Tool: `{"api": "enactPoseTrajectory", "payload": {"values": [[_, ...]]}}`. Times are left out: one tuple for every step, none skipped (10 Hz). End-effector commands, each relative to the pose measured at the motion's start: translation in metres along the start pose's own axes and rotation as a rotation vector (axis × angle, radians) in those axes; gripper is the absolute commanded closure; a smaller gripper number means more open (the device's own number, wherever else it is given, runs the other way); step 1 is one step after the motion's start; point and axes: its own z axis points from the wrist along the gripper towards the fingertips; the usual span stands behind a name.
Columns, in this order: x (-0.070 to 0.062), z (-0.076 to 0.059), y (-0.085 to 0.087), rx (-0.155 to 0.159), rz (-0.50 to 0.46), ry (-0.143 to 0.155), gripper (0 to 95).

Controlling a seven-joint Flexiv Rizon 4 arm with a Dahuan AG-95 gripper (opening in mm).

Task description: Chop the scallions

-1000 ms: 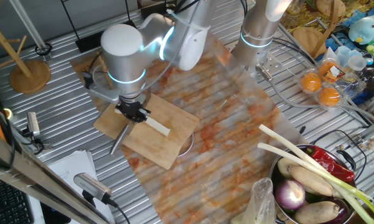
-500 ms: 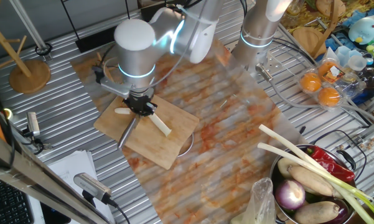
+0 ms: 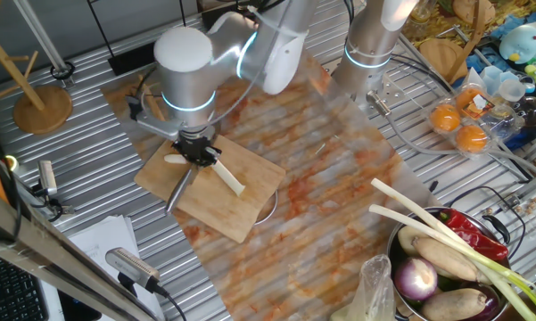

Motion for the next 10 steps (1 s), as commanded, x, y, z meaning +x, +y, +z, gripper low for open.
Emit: {"api": "enactPoseTrajectory", "payload": {"values": [[-0.011,0.042,-0.004,0.009,0.007,-0.029,95.0],[-0.015,0.044,-0.004,0.013,0.011,-0.037,95.0],[-0.017,0.044,-0.004,0.015,0.013,-0.036,95.0],[-0.020,0.035,-0.004,0.014,0.006,-0.013,95.0],[-0.020,0.033,-0.004,0.019,-0.001,-0.021,95.0],[-0.020,0.034,-0.004,0.021,0.004,-0.027,95.0],[-0.020,0.029,-0.003,0.011,0.008,-0.018,95.0],[-0.021,0.022,-0.002,0.031,-0.004,-0.005,95.0],[-0.020,0.014,-0.001,0.061,-0.028,0.005,95.0],[-0.019,0.012,-0.003,0.073,-0.042,0.004,95.0]]}}
